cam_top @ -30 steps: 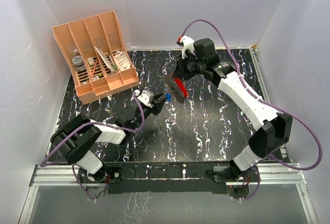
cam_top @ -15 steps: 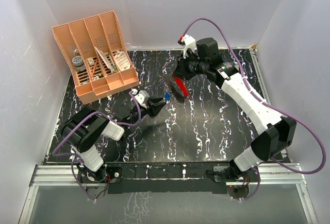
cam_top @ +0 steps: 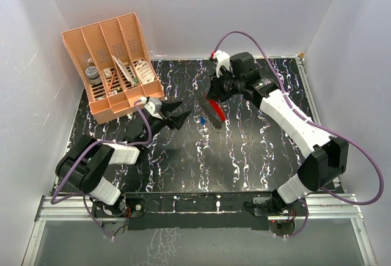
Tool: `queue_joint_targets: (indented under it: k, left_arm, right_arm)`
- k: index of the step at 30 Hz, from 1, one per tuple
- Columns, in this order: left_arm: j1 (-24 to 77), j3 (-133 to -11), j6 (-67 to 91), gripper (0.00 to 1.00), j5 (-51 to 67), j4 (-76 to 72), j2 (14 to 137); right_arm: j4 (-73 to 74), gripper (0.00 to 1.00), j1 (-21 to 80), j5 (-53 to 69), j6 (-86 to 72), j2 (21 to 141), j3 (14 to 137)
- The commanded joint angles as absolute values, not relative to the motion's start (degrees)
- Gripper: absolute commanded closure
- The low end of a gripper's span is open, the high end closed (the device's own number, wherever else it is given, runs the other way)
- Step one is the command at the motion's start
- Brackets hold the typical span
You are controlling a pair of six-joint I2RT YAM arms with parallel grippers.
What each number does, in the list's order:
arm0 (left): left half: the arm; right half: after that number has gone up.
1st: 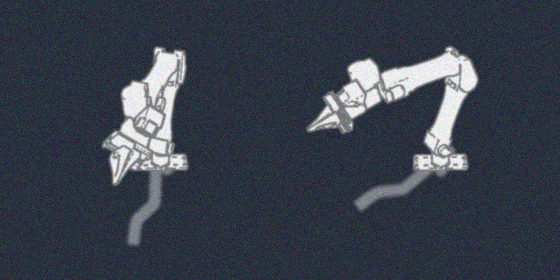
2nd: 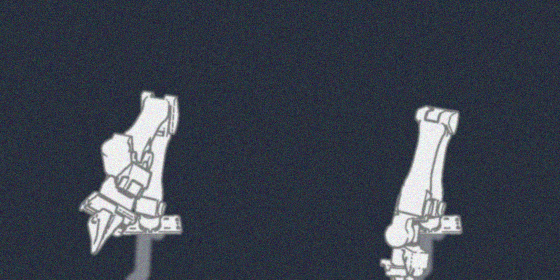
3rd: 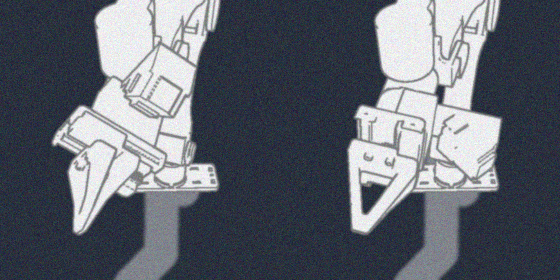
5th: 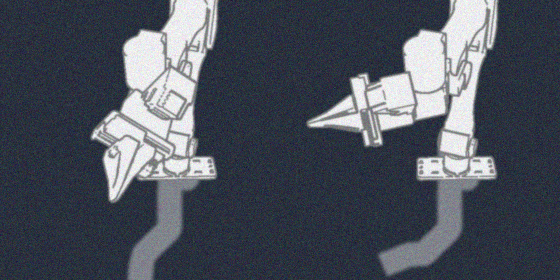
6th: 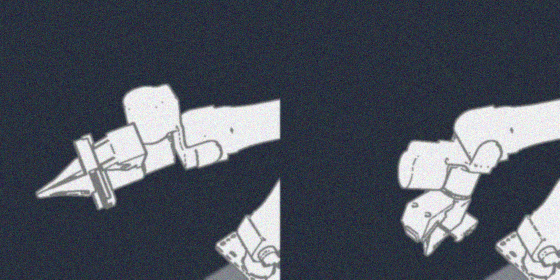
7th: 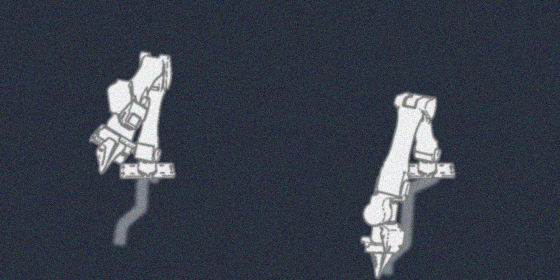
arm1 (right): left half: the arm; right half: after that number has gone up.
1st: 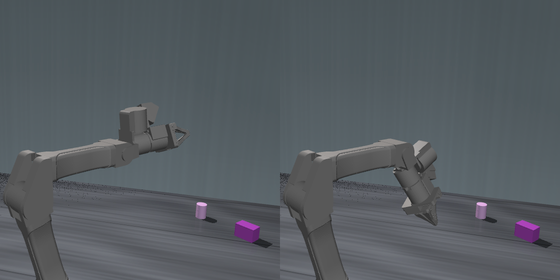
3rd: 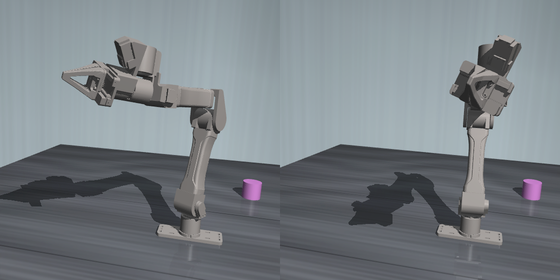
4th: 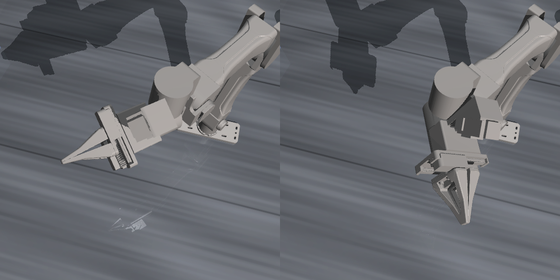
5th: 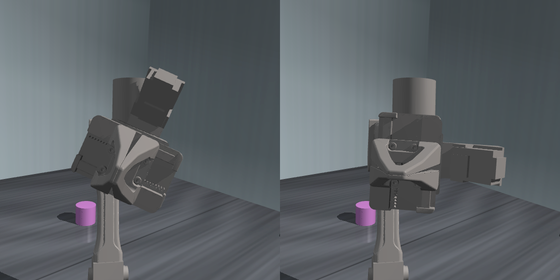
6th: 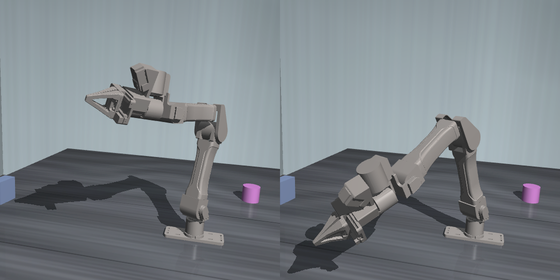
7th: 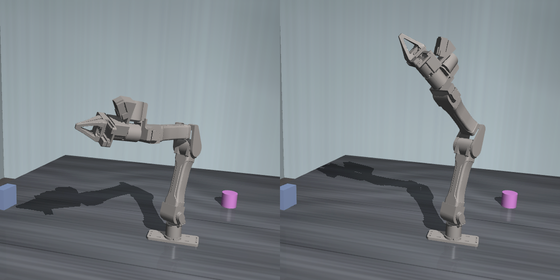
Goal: Put the keys on the keyring
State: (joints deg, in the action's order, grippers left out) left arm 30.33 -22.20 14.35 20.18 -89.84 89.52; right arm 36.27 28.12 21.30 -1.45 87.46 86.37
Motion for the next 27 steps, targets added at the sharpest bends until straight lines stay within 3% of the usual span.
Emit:
queue_joint_targets:
  k: [1,12,20,27]
  left_arm:
    - [28.0,-26.3,15.8,0.41,23.6,-87.6,84.0]
    - [26.8,-35.2,15.3,0.29,32.3,-80.1,89.0]
    - [30.0,-36.1,2.9,0.21,25.7,-70.4,86.9]
    - [30.7,-36.1,8.5,0.2,22.3,-72.5,88.2]
  right_arm:
    - [33.6,1.0,28.1,19.5,-0.2,85.3,85.2]
    - [32.9,1.0,28.1,20.2,-0.5,85.7,85.2]
    - [32.1,1.0,28.2,20.7,-3.3,86.3,86.8]
    - [30.4,1.0,28.3,20.4,-5.0,86.3,86.9]
